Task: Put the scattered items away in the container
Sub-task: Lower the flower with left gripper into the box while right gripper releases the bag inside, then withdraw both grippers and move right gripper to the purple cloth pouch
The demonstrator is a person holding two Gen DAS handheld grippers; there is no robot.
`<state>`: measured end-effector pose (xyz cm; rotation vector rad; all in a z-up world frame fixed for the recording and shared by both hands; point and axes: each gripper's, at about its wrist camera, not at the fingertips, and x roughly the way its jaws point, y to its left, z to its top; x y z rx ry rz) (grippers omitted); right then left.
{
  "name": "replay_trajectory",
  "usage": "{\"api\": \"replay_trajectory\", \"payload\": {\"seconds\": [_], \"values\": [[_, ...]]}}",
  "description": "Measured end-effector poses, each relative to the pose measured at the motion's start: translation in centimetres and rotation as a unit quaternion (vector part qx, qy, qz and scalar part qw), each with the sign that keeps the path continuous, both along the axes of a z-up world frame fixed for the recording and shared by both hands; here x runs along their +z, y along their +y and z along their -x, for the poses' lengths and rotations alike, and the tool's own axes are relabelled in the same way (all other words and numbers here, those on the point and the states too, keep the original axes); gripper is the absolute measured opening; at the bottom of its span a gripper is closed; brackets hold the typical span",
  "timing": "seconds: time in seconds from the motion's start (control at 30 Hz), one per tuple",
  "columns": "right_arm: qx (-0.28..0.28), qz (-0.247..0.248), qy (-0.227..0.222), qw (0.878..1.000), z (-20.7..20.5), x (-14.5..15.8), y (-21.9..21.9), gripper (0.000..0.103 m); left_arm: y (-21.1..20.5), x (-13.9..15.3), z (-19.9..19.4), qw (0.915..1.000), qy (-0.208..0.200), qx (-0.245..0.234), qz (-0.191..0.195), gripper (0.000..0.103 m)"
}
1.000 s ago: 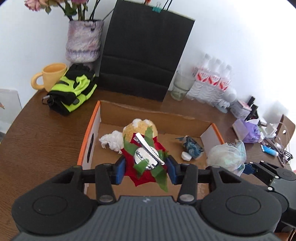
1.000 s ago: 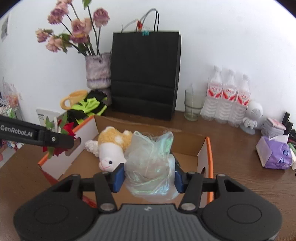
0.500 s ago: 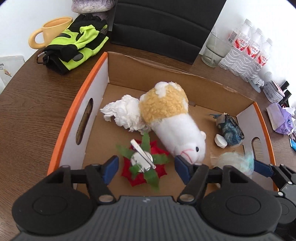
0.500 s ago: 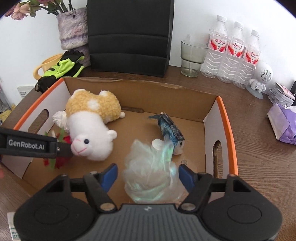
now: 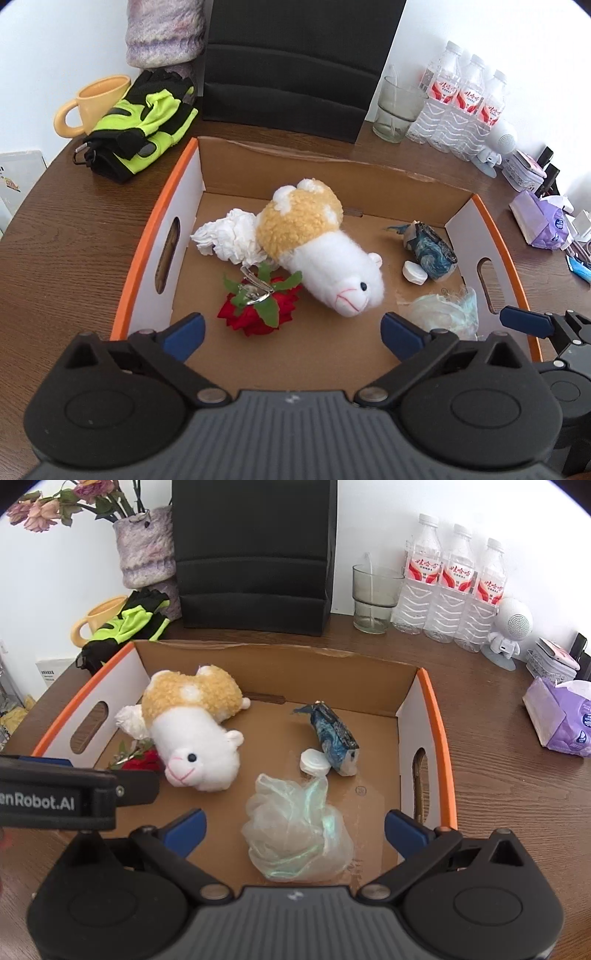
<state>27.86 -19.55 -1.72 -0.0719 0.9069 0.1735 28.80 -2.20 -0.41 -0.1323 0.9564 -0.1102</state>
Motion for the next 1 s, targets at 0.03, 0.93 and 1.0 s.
{"api": "replay_trajectory", "payload": {"seconds": [0.03, 0.93, 1.0], "values": [[0.002, -0.001, -0.006, 1.000, 0.5, 0.5, -0.1, 0.103, 0.2, 0.6, 0.5, 1.0000, -0.009, -0.001, -0.001, 0.103], [0.033, -0.001, -0.112, 0.993, 23.7, -0.3, -4.4, 0.103, 7.3, -0.2, 22.2, 0.9945, -0.104, 0.008, 0.008, 0.103], [0.029, -0.008, -0.105, 0.994, 24.7, -1.4, -4.7, 0.103, 7.5, -1.4, 23.4, 0.9958, -0.088, 0.010, 0.020, 0.103]]}}
